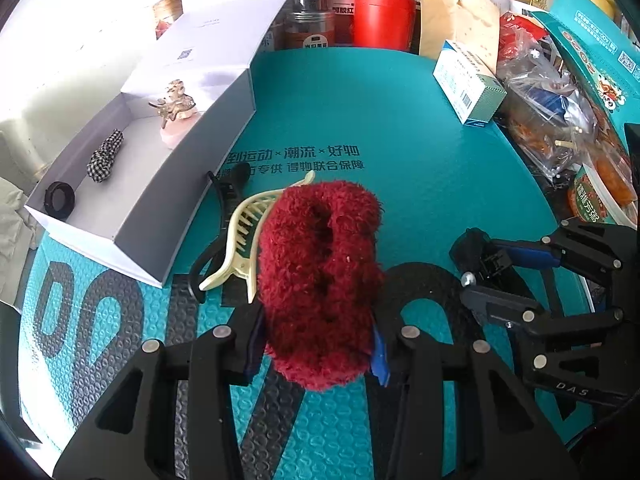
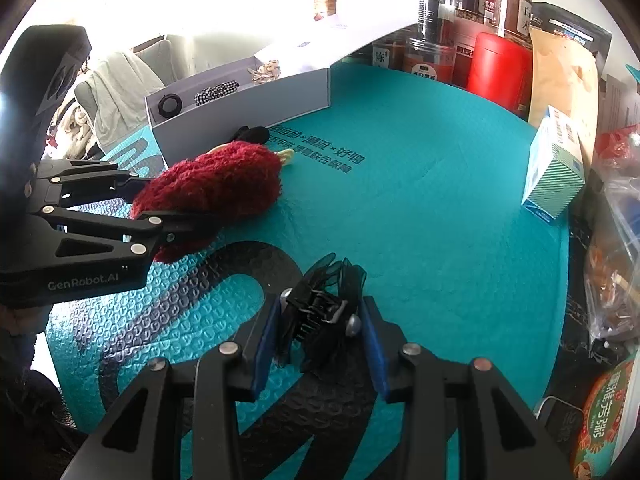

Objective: Organize objects
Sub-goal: 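Lift the red scrunchie and black claw clip off the mat with both grippers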

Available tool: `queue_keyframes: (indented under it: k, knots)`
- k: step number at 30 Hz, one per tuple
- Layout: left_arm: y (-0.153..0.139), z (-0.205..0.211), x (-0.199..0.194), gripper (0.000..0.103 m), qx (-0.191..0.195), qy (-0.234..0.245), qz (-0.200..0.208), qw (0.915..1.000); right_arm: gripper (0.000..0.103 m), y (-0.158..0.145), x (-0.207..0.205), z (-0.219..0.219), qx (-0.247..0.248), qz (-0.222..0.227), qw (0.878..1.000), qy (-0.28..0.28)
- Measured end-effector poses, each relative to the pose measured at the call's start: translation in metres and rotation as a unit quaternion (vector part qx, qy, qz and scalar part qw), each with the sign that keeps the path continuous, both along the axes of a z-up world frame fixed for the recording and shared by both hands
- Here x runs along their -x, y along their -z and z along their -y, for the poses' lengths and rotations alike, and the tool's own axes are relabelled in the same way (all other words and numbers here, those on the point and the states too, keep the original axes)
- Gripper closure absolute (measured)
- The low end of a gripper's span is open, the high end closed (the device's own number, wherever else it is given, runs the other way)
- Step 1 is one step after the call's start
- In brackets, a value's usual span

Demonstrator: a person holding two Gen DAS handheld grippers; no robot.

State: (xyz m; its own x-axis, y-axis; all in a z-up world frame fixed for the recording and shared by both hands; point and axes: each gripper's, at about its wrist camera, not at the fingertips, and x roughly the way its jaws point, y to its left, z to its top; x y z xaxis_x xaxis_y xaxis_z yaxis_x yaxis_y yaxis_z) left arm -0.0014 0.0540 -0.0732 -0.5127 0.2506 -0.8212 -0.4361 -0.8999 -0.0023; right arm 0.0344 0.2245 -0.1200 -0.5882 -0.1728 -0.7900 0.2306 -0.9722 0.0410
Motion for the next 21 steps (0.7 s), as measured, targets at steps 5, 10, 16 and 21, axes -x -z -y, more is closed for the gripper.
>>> queue_keyframes:
  k: [5,10,16,21]
  knots:
    - [-0.006,0.007,-0.005,0.063,-0.005,-0.005,-0.002,1.0000,0.063,-0.007,0.000,0.006,-0.004,-0.008,1.000,-0.009]
    - [-0.015,0.016,-0.010,0.063,-0.006,-0.012,-0.010,0.9999,0.063,-0.012,0.001,0.013,-0.004,-0.011,1.000,-0.023]
    - [-0.026,0.031,-0.016,0.063,-0.003,-0.028,-0.021,0.9994,0.063,-0.021,0.001,0.026,-0.009,-0.022,0.999,-0.045]
    - [-0.035,0.048,-0.022,0.063,-0.002,-0.047,-0.029,0.9985,0.063,-0.029,0.002,0.042,-0.012,-0.032,0.997,-0.068]
